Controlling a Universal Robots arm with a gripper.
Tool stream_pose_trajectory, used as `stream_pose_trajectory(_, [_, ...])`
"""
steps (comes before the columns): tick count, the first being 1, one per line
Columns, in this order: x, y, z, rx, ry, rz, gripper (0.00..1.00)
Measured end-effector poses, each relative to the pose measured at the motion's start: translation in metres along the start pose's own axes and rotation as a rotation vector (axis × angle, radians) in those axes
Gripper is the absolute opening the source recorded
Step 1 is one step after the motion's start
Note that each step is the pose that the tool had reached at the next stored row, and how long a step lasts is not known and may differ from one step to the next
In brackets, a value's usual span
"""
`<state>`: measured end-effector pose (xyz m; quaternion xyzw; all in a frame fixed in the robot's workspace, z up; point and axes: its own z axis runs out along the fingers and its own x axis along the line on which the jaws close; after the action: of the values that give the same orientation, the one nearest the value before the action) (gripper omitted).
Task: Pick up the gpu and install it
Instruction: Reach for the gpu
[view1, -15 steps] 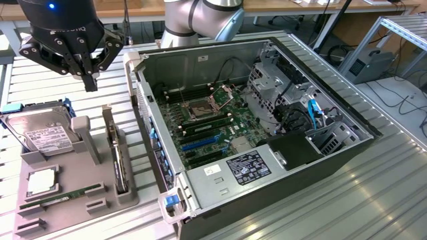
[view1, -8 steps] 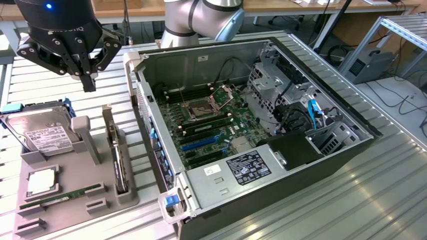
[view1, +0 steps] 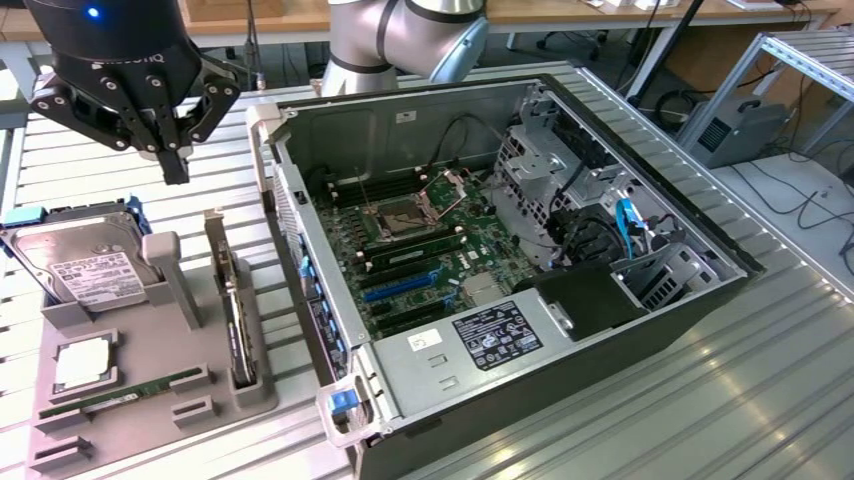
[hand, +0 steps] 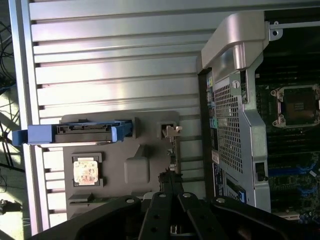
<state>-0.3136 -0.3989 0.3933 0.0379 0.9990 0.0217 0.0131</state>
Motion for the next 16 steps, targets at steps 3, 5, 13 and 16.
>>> stream_pose_trajectory(3, [0.0001,-0.0001,0.0,0.0,0.0,0.0,0.11])
stream_pose_trajectory(5, [0.0,-0.0006,0.0,-0.0001,0.0,0.0,0.11])
stream_pose_trajectory(13, [-0.0004,-0.0051,-0.0003,0.0,0.0001,0.0,0.11])
stream_pose_trajectory(16, [-0.0005,-0.0067,-0.0003,0.0,0.0001,0.0,0.11])
